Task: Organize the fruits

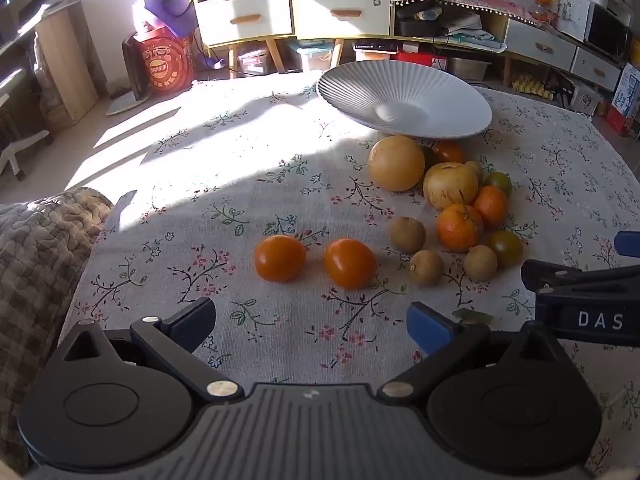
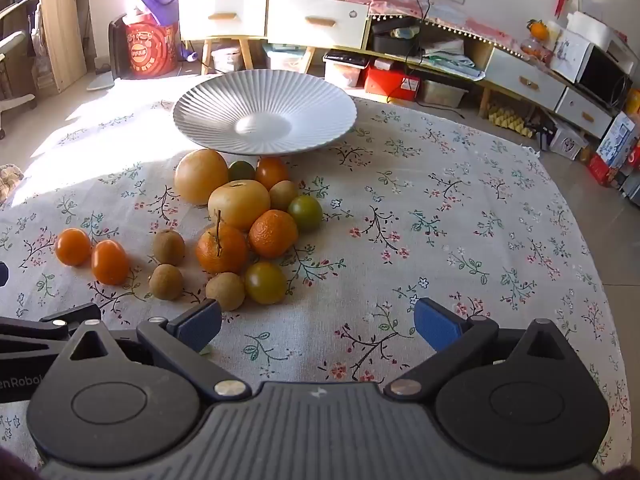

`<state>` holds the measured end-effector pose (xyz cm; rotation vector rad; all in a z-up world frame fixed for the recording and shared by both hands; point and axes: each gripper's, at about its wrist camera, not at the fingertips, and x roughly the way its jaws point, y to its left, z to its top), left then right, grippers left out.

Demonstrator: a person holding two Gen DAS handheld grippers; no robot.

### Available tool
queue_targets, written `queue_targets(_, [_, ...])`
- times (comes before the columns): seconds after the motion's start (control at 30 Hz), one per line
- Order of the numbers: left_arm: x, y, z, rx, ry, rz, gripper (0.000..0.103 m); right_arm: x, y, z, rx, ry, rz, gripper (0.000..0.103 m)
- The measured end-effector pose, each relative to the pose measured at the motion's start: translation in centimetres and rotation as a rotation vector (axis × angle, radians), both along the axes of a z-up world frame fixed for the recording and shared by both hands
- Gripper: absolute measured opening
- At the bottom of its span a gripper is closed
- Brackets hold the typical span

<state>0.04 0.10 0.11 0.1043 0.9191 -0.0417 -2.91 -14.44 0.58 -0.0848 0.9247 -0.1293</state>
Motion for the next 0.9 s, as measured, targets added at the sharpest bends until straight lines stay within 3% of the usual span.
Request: queue_targets(0.9, [0.04, 0.06, -0.23, 0.005, 0.013, -0.005, 0.093, 0.03, 0.31, -0.05, -0.002, -0.004, -0.002, 0.103])
